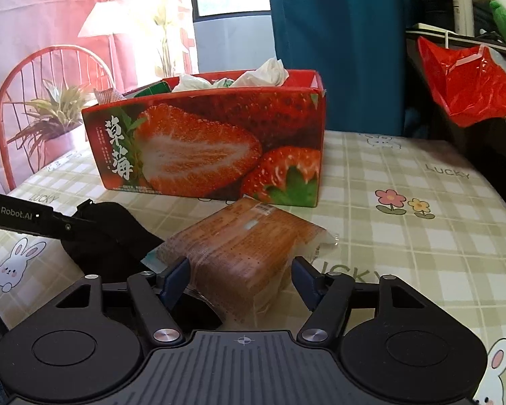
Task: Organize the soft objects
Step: 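Move both grippers down to the wrapped bread pastry beside the box, then close both grippers on the wrapped bread pastry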
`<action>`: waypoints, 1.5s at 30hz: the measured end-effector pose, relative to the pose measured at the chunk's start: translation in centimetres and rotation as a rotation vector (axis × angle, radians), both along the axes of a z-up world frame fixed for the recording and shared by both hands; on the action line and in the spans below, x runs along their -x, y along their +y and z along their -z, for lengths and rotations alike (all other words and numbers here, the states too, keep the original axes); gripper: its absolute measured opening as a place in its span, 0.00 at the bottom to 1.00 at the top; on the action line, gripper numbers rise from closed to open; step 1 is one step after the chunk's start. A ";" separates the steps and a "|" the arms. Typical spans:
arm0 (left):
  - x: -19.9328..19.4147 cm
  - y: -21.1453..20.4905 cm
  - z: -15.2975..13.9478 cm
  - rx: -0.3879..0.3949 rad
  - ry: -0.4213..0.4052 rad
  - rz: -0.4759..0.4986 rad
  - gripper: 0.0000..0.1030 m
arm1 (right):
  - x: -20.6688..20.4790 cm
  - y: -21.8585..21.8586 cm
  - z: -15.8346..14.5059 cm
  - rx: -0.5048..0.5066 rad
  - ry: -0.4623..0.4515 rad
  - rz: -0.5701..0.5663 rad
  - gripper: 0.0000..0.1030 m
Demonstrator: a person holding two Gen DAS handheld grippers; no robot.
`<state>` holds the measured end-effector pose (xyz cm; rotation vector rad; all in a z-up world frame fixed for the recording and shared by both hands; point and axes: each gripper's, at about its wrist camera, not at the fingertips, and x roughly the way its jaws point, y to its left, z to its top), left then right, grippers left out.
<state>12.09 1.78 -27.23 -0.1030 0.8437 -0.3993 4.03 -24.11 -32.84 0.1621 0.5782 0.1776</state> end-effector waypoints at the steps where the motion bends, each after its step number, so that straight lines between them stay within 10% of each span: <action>1: -0.1 -0.1 0.0 0.000 0.004 0.001 0.57 | -0.1 0.0 0.1 -0.003 -0.002 -0.006 0.61; 26: -3.3 -4.6 -0.7 0.061 0.048 0.072 0.74 | -1.2 -2.3 1.0 -0.049 0.067 0.097 0.67; 45: -5.7 -11.1 -0.6 0.128 0.123 0.200 0.61 | -1.4 -4.1 0.1 0.125 0.063 0.030 0.67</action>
